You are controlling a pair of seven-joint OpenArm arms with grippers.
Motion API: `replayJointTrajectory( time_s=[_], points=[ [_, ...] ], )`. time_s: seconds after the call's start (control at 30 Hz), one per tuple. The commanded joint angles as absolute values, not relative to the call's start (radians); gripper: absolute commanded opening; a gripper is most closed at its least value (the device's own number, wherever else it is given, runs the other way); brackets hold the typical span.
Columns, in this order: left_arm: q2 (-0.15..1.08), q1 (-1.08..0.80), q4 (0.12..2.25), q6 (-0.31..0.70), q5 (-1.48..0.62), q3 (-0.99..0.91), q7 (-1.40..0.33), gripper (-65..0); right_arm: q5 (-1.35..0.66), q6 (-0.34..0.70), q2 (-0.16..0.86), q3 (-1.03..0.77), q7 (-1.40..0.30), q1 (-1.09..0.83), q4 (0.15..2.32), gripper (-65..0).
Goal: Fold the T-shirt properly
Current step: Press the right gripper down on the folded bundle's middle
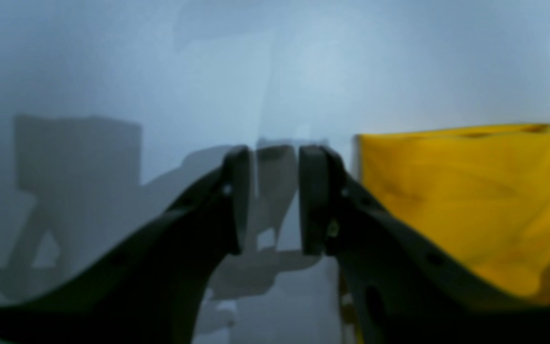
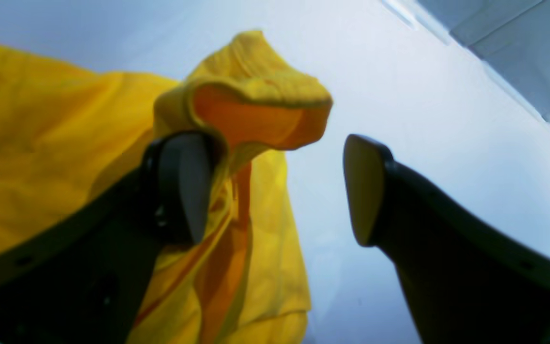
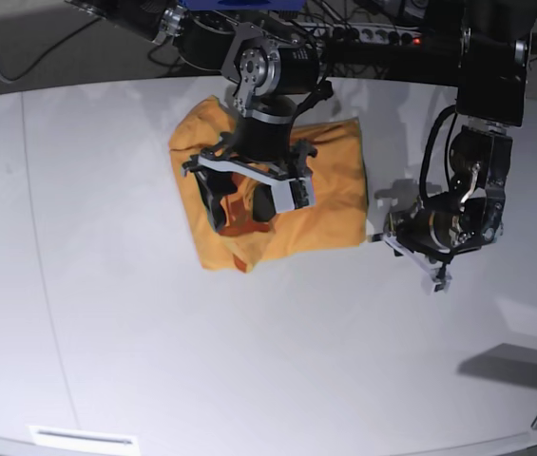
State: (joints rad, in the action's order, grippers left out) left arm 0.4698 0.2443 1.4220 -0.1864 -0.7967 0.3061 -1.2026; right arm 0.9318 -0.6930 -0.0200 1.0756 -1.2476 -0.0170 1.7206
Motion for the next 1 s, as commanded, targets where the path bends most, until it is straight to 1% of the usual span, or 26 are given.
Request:
replayJointTrajectory(
  time_s=[0.0,0.1,0.17,0.23,0.33,0.5,0.63,0.73,0.97],
  points=[
    [0.475,0.282,1.42,-0.186,-0.802,0.303,-1.193,-46.9,0.954,-0.698,-0.031,1.099,-1.225,-0.044,1.751,-24.1],
    [0.463,0.289,1.397,-0.183,-0.802,0.318,-1.196,-46.5,0.92,-0.698,-0.027,1.101,-1.194,-0.048,1.782,-24.1],
    [0.463,0.291,1.402,-0.168,-0.802,0.39,-1.194,-44.7,0.9,-0.698,-0.027,1.098,-1.181,-0.05,1.797,-24.1],
    [0.46,0.305,1.402,-0.153,-0.802,0.479,-1.193,-44.5,0.886,-0.698,-0.027,1.096,-1.179,-0.05,1.801,-24.1],
    [0.438,0.308,1.402,-0.14,-0.802,0.558,-1.191,-44.5,0.88,-0.698,-0.027,1.095,-1.179,-0.05,1.801,-24.1],
    [0.403,0.285,1.411,-0.14,-0.802,0.57,-1.191,-44.5,0.846,-0.698,-0.027,1.095,-1.171,-0.05,1.802,-24.1],
    [0.401,0.278,1.452,-0.14,-0.802,0.567,-1.193,-44.5,0.791,-0.698,-0.027,1.093,-1.139,-0.05,1.821,-24.1],
    [0.407,0.286,1.455,-0.142,-0.8,0.562,-1.196,-44.5,0.759,-0.698,-0.027,1.093,-1.101,-0.073,1.87,-24.1],
    [0.476,0.306,1.449,-0.142,-0.8,0.558,-1.193,-44.5,0.756,-0.698,-0.027,1.101,-1.092,-0.096,1.891,-23.8]
  ],
)
